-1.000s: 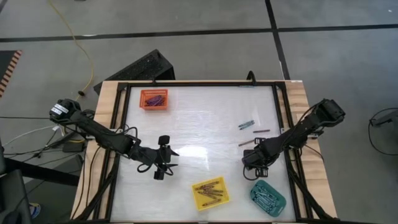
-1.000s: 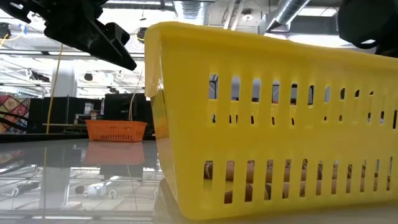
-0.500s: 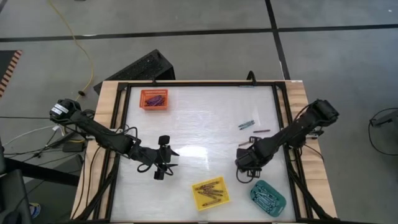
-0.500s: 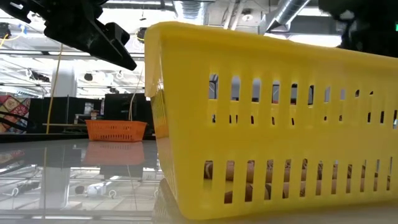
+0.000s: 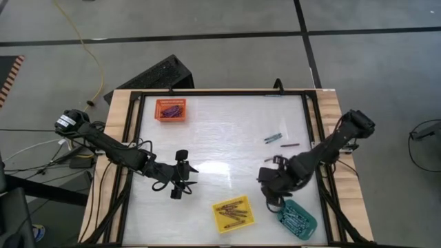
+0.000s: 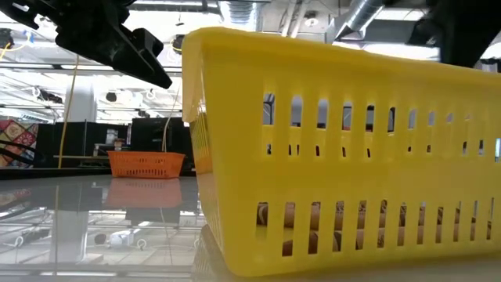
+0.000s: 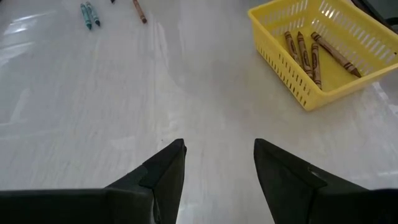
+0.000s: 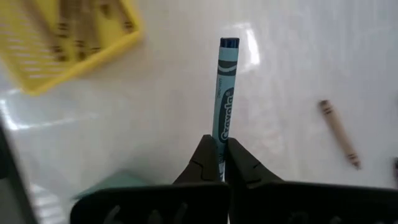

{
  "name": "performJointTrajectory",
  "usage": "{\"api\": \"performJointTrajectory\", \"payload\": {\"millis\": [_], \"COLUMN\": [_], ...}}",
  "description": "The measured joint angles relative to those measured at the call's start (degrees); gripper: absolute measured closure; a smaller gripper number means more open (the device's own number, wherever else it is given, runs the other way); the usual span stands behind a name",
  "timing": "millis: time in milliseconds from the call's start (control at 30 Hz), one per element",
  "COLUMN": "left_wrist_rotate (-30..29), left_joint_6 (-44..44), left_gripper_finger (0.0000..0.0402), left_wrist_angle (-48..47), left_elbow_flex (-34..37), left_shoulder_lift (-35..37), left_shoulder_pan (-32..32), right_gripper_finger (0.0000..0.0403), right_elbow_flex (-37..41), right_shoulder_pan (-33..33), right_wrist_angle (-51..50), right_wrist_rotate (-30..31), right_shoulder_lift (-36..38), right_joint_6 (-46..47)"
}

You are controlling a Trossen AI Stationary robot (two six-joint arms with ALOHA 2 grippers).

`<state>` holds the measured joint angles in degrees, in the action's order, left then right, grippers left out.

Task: Sort crayons
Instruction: Put the blue crayon into the green bin

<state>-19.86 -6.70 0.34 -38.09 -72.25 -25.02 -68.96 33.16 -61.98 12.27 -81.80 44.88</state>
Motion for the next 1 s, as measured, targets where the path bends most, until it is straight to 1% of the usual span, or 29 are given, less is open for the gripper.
{"api": "performJointTrajectory", "payload": {"millis": [133, 267, 467, 667, 1000], "left_wrist_rotate": [0.00, 0.00, 0.00, 0.00, 0.01], "left_joint_6": [0.00, 0.00, 0.00, -0.32, -1.31], "left_gripper_finger": [0.0220, 0.0220, 0.0220, 0.0220, 0.0220], "left_wrist_angle": [0.00, 0.00, 0.00, 0.02, 0.20], "left_elbow_flex": [0.00, 0.00, 0.00, 0.00, 0.00], "left_shoulder_lift": [0.00, 0.00, 0.00, 0.00, 0.00], "left_shoulder_pan": [0.00, -0.02, -0.01, 0.00, -0.01], "right_gripper_finger": [0.0403, 0.0403, 0.0403, 0.0403, 0.0403], "right_elbow_flex": [-1.71, -1.76, -1.78, -1.78, -1.80], "right_shoulder_pan": [4.44, 9.26, 15.17, 18.59, 21.86], "right_wrist_angle": [0.63, 1.54, 1.60, 4.04, 6.86], "right_wrist_rotate": [-0.10, -0.08, 0.06, -0.06, -0.11], "right_shoulder_lift": [0.00, -0.09, -2.74, -6.06, -9.67], "right_joint_6": [6.39, 13.78, 22.52, 26.86, 32.09]}}
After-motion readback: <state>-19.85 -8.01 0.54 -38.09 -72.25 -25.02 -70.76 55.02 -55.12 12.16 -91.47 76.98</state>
